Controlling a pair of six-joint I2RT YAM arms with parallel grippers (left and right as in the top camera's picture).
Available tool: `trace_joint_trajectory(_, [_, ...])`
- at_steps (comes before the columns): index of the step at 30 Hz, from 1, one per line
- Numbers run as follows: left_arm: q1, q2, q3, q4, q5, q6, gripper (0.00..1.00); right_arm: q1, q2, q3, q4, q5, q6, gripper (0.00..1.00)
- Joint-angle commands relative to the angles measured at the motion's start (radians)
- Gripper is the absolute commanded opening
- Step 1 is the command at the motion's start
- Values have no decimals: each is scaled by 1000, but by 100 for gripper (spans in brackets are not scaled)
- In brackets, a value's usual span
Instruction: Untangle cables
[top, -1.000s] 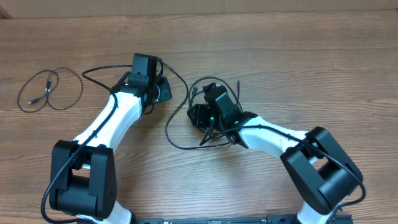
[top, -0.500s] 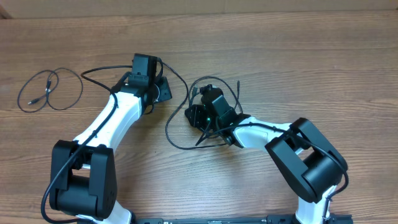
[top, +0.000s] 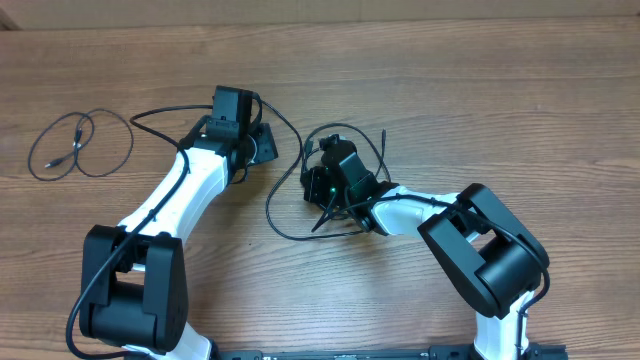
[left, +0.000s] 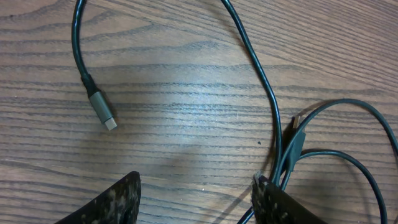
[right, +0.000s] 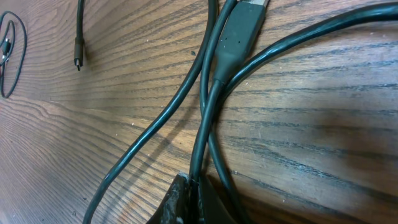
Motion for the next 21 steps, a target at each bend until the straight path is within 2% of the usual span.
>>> trace_joint_trajectory(1, [-2, 2, 0, -1, -1, -6, 59, -2, 3, -19, -17, -10, -2, 4])
trace_joint_trajectory(4, [-2, 2, 0, 0, 14, -7, 61, -18, -64, -19, -28, -61, -2, 4])
trace_joint_trajectory(12, [-1, 2, 0, 1, 32, -6, 78, -25, -145, -19, -31, -175, -2, 4])
trace_joint_trajectory(21, [-2, 2, 0, 0, 32, -6, 82, 10, -143, -19, -184, -177, -2, 4])
